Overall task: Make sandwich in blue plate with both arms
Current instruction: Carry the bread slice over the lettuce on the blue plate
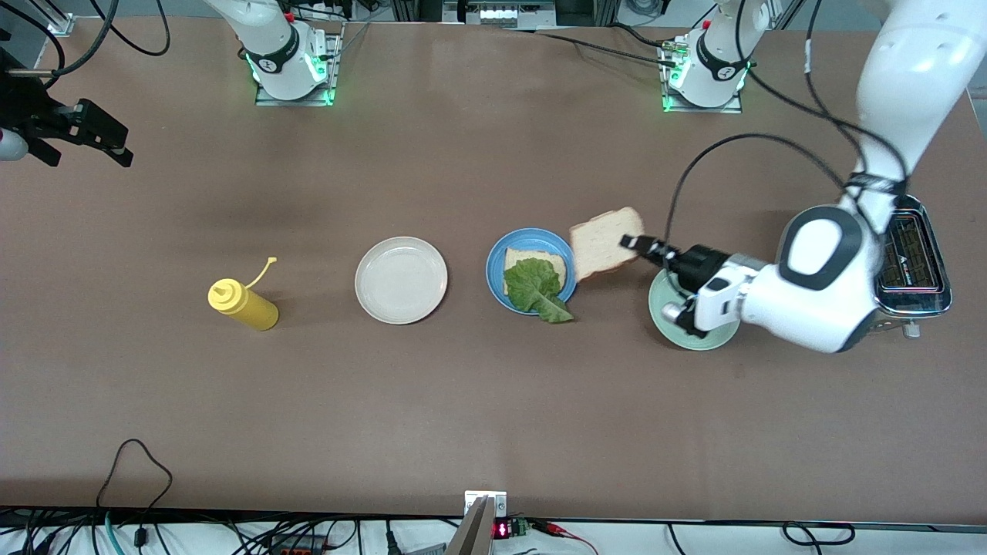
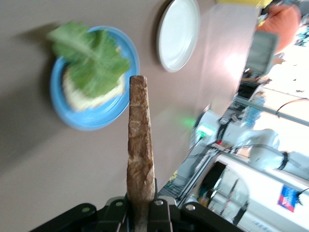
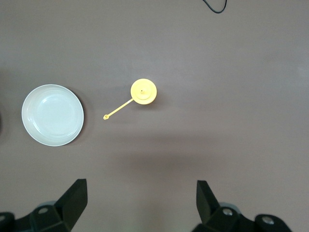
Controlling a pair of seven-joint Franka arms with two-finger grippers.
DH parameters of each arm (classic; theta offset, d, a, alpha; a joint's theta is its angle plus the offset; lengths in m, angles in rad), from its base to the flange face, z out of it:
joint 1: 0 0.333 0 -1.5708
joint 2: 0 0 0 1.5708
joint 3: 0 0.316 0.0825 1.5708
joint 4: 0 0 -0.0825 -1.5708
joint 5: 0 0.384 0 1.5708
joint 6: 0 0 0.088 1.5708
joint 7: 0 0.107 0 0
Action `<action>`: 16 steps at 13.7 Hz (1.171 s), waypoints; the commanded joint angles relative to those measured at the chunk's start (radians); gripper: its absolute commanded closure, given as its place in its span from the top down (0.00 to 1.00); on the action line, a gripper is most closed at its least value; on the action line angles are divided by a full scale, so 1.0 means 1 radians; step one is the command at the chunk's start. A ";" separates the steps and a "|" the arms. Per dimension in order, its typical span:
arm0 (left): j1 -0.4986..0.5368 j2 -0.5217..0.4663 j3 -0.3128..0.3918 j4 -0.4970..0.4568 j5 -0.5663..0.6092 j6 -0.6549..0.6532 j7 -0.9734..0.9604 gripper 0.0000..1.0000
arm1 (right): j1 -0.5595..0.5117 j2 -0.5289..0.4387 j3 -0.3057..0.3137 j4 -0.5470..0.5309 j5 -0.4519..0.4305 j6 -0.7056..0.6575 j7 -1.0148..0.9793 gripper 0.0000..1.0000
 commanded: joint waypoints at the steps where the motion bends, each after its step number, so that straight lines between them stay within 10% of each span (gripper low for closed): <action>1: -0.070 0.081 0.001 0.008 -0.091 0.108 0.026 0.01 | -0.001 0.000 -0.001 0.009 0.009 -0.013 0.010 1.00; 11: -0.115 0.247 0.007 -0.047 -0.094 0.317 0.200 0.06 | 0.002 0.000 0.000 0.007 0.009 -0.010 0.014 1.00; 12: -0.119 0.247 0.015 -0.046 -0.088 0.317 0.200 0.28 | 0.003 0.000 0.000 0.009 0.009 -0.009 0.014 1.00; 13: -0.121 0.245 0.027 -0.045 -0.079 0.315 0.198 0.92 | 0.003 0.000 0.000 0.007 0.009 -0.009 0.014 1.00; 16: -0.118 0.230 0.047 -0.045 -0.059 0.291 0.184 1.00 | 0.003 0.000 0.000 0.007 0.009 -0.009 0.015 1.00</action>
